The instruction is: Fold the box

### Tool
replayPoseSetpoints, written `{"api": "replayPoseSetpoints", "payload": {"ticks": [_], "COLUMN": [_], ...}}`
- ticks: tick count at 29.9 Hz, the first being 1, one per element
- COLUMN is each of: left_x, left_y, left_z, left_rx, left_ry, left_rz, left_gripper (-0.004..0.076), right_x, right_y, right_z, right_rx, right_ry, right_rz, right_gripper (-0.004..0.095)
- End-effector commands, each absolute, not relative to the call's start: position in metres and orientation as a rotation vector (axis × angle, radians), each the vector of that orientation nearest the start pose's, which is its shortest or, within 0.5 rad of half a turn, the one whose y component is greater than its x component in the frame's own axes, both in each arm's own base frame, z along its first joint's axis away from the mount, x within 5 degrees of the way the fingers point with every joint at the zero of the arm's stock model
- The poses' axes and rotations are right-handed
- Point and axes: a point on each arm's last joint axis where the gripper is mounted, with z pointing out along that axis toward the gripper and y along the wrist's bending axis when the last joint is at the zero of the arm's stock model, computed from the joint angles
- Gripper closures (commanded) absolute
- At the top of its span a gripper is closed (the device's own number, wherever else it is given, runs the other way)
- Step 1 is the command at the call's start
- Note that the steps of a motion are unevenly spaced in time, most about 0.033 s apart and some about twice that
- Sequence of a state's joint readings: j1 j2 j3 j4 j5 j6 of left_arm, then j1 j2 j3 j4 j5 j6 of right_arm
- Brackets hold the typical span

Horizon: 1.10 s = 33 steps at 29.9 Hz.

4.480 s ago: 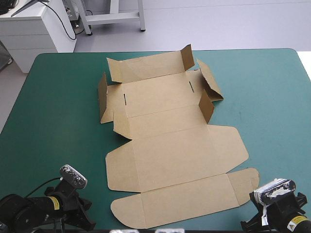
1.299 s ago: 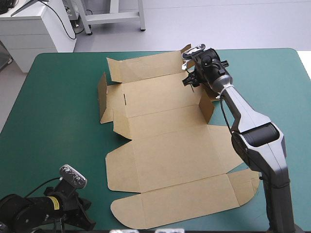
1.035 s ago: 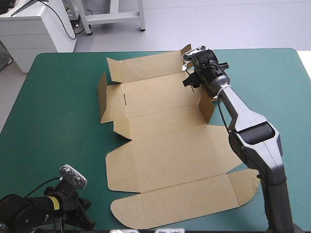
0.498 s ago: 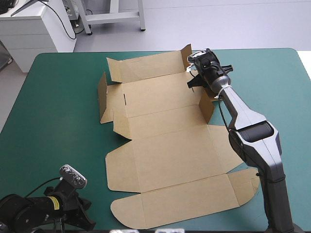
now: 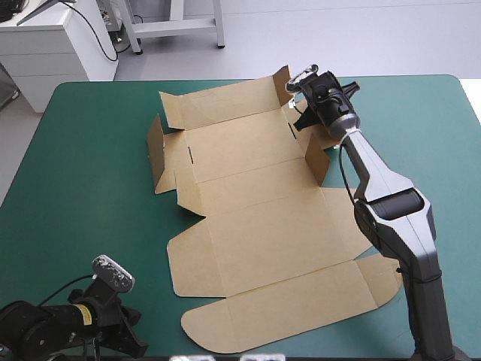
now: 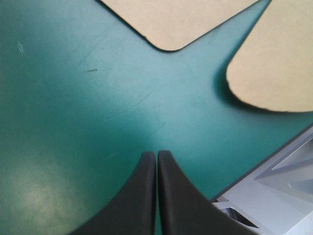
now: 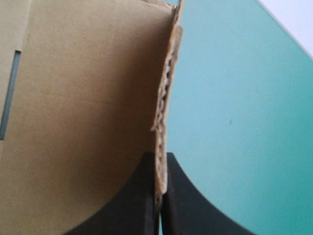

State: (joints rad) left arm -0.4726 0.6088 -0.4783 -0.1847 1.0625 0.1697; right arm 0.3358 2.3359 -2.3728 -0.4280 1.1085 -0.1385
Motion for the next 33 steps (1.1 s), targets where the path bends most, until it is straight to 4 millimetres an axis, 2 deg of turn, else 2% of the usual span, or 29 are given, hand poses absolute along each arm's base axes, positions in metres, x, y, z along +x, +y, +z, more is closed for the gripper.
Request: {"api": "replayPoseSetpoints", "payload": {"ticks": [1, 7, 11, 14, 19, 26, 33], "left_x": [0.070, 0.070, 0.070, 0.070, 0.070, 0.070, 0.070], "left_y": [-0.054, -0.054, -0.054, -0.054, -0.054, -0.054, -0.054], "left_z": [0.256, 0.256, 0.256, 0.256, 0.256, 0.256, 0.256], "left_rx": [0.759, 0.759, 0.759, 0.759, 0.759, 0.759, 0.759], "left_ry": [2.525, 2.525, 2.525, 2.525, 2.525, 2.525, 2.525], "left_rz": [-0.376, -0.376, -0.376, -0.376, -0.376, -0.376, -0.376], "left_gripper": [0.0731, 0.0731, 0.0731, 0.0731, 0.0731, 0.0731, 0.0731], "right_x": [0.489, 0.478, 0.469, 0.465, 0.458, 0.441, 0.421], "right_y": [0.138, 0.150, 0.161, 0.166, 0.178, 0.213, 0.232], "right_z": [0.362, 0.395, 0.398, 0.395, 0.397, 0.403, 0.415], "right_rx": [-0.773, -0.984, -1.231, -1.345, -1.402, -1.528, -1.580], "right_ry": [2.111, 1.937, 1.831, 1.808, 1.764, 1.620, 1.579], "right_rz": [-0.488, -0.393, -0.322, -0.279, -0.275, -0.298, -0.310], "right_gripper": [0.0929, 0.0929, 0.0929, 0.0929, 0.0929, 0.0929, 0.0929]}}
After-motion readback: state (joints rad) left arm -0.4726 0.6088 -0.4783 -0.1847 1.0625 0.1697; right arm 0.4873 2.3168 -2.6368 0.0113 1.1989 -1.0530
